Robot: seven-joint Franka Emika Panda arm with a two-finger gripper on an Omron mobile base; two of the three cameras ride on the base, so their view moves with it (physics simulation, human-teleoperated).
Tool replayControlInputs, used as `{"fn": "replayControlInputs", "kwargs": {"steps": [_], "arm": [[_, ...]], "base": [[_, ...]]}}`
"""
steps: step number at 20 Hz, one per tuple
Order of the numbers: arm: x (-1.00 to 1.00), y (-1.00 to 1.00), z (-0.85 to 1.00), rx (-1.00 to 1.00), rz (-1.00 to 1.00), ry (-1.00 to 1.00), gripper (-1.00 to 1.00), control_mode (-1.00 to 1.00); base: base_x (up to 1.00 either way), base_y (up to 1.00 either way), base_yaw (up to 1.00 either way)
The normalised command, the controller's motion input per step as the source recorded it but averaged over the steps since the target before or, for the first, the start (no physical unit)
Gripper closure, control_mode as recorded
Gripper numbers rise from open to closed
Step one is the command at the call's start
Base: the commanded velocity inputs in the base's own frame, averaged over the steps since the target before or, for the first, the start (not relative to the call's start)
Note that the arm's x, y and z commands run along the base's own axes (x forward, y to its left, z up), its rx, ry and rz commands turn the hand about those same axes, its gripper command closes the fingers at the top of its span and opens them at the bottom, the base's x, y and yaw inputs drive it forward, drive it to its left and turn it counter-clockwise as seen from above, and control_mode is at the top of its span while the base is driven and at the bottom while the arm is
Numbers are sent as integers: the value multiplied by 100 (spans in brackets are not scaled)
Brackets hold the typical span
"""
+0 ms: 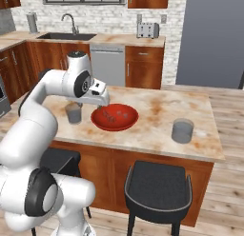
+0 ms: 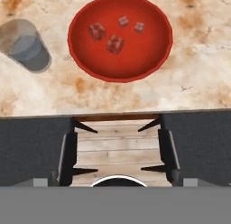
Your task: There are four ice cubes in the ice bowl. Place two ice cubes in each glass of water.
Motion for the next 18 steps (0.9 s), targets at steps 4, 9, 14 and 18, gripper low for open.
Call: {"fn": "replayControlInputs", "kwargs": {"steps": [4,9,14,18], "arm": [[54,0,-49,4,-25,4,-100,-100],[59,0,-23,10,-16,7,-100,-100],[47,0,-28,3,-4,7,-100,-100],[56,0,-52,0,0,5,-100,-100]], "base": [[0,0,0],[0,0,0],[0,0,0],[0,0,0]]}}
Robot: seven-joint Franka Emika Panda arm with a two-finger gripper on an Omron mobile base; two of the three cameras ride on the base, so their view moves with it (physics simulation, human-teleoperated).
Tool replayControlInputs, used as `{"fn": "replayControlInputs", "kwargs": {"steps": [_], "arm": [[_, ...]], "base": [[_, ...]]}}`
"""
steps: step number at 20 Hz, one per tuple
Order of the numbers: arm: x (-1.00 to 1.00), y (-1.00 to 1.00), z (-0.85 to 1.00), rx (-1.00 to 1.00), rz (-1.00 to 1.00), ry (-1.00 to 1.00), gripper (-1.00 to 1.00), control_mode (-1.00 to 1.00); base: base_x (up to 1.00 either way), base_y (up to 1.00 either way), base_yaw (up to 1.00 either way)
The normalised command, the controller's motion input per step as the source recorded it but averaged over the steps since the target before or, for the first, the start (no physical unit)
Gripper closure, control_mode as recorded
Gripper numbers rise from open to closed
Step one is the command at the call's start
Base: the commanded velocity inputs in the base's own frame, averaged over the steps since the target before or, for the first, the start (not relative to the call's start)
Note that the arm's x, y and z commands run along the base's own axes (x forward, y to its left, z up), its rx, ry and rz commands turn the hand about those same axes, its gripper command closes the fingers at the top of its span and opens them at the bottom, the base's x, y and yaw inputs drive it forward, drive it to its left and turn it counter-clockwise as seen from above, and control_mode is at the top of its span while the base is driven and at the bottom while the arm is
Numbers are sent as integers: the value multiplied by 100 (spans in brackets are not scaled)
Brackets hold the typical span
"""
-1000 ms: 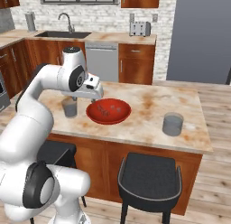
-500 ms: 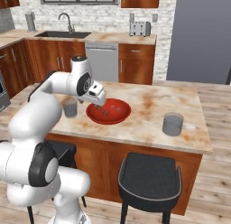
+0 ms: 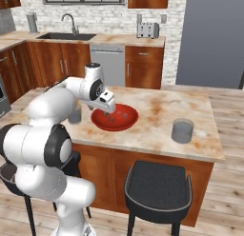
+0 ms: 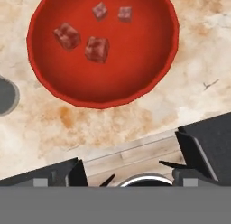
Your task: There are four ice cubes in the ice bowl. Place two ice cubes in each glass of water.
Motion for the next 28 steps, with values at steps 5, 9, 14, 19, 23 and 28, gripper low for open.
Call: {"fn": "replayControlInputs", "kwargs": {"steps": [5,9,14,19,23,28], "arm": [[26,0,-47,0,0,2,-100,-100],[51,-2,-30,0,0,5,-100,-100],[39,-13,-33,0,0,10,-100,-100],[48,0,-34,0,0,18,-100,-100],[53,-4,-25,0,1,16,-100,-100],[55,-1,-26,0,4,16,-100,-100]], "base": [[0,0,0],[0,0,0],[0,0,0],[0,0,0],[0,0,0],[0,0,0]]}}
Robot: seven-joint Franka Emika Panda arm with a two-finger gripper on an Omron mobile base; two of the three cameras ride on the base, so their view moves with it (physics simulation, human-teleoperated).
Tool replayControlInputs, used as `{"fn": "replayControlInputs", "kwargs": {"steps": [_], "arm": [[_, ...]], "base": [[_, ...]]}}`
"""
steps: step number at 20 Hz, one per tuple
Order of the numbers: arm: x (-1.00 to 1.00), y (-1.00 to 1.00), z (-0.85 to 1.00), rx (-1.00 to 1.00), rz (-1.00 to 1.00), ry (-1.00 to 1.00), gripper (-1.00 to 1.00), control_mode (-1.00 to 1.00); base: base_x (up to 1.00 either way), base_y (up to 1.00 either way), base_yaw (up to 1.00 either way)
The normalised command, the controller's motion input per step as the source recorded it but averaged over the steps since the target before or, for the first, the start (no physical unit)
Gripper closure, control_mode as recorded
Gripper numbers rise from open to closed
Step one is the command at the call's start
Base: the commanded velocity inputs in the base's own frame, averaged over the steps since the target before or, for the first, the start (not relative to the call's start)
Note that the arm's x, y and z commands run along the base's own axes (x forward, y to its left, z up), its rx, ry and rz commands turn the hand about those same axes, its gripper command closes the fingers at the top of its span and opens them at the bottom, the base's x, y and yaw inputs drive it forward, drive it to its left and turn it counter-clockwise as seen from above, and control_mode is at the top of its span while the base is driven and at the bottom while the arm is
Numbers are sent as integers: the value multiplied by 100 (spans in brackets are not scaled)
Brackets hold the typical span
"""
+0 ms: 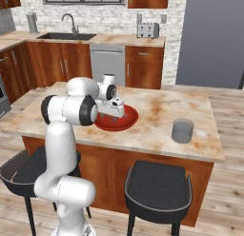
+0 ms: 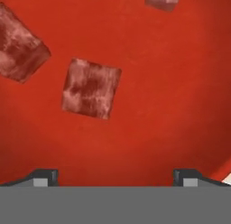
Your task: There are four ice cubes in the ice bowl. Place two ice cubes in each glass of water.
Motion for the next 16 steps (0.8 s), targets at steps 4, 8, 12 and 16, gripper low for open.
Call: {"fn": "replayControlInputs", "kwargs": {"steps": [4,8,12,16], "arm": [[58,0,-17,0,3,10,-100,-100],[33,0,-26,0,2,11,-100,-100],[29,0,-33,0,1,12,-100,-100],[28,-1,-19,0,1,5,-100,-100]], "base": [[0,0,0],[0,0,0],[0,0,0],[0,0,0]]}}
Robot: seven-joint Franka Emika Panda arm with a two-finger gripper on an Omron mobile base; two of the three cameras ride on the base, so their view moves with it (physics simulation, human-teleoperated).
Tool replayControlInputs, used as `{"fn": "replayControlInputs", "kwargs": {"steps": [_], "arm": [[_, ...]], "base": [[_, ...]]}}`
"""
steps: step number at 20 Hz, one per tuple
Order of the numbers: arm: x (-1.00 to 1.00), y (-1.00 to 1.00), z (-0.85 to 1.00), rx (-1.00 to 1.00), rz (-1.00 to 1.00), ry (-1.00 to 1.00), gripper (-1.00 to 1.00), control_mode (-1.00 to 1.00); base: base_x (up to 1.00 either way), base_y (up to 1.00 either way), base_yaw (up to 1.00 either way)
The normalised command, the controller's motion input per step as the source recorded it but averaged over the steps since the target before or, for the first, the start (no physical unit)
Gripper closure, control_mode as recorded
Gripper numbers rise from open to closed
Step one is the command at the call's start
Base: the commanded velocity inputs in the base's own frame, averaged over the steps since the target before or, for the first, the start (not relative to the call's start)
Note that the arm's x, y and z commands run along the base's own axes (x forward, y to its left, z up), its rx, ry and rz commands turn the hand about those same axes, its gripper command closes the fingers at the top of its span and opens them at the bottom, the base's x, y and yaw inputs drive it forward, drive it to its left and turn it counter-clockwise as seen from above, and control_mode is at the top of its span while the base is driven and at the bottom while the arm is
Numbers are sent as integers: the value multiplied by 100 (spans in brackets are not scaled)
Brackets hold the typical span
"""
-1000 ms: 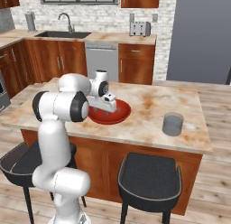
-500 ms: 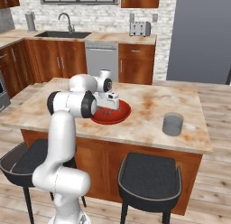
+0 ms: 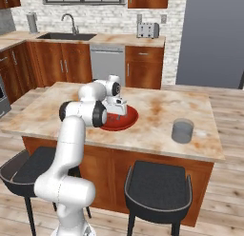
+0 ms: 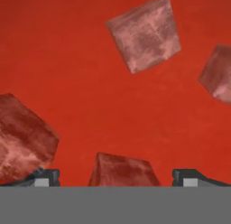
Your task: There are four ice cubes in the ice bowl. Place two ice cubes in each glass of water.
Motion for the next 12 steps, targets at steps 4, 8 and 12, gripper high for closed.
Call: {"fn": "replayControlInputs", "kwargs": {"steps": [4,8,12], "arm": [[23,-1,-28,0,1,6,-100,-100],[0,0,-42,0,0,10,-100,-100],[-2,0,-41,0,0,7,-100,-100]], "base": [[0,0,0],[0,0,0],[0,0,0]]}}
